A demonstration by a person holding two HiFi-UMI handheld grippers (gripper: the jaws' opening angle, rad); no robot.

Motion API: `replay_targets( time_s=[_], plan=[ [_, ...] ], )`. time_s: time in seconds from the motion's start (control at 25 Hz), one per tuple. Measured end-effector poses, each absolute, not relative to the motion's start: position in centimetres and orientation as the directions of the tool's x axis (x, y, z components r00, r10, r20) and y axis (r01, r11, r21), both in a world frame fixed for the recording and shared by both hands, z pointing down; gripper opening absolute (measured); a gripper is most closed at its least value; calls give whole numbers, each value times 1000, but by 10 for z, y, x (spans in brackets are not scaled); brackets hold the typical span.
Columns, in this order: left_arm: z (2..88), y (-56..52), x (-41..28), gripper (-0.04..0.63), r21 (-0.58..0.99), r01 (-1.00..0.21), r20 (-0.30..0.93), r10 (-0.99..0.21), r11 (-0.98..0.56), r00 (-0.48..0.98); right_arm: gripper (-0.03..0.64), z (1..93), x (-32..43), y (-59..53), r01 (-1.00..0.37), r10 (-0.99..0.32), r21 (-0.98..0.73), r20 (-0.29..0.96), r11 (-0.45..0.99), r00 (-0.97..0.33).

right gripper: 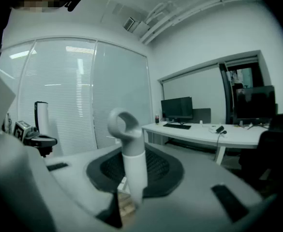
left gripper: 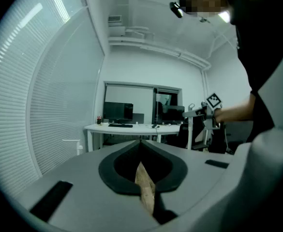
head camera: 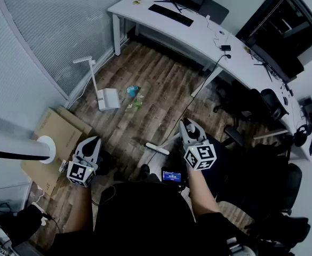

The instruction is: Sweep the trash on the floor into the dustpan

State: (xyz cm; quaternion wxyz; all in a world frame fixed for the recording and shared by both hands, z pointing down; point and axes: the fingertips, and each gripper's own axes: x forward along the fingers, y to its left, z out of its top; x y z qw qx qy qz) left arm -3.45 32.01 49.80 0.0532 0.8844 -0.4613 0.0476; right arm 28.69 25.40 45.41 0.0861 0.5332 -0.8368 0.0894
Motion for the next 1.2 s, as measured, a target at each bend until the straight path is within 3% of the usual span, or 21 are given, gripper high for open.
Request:
replay_targets(
  time_s=[0.28, 0.4, 0.88, 1.2],
  plan=[
    [521, 353, -50, -5, 146, -740, 144, -726, -656, 672, 66, 459, 292, 281, -972, -945, -127, 242, 196, -222],
    [520, 359, -50, -5, 140, -727, 146, -712, -672, 687, 64, 458, 297, 290, -972, -953, -166, 227, 164, -199],
    [495, 371, -42, -5, 110, -775, 127, -765, -622, 631, 66, 404, 244, 321, -902, -910, -198, 87, 384, -406],
    [487, 368, -23, -5, 131, -775, 119, -766, -619, 632, 66, 421, 241, 306, -855, -876, -272, 75, 442, -476]
  ],
)
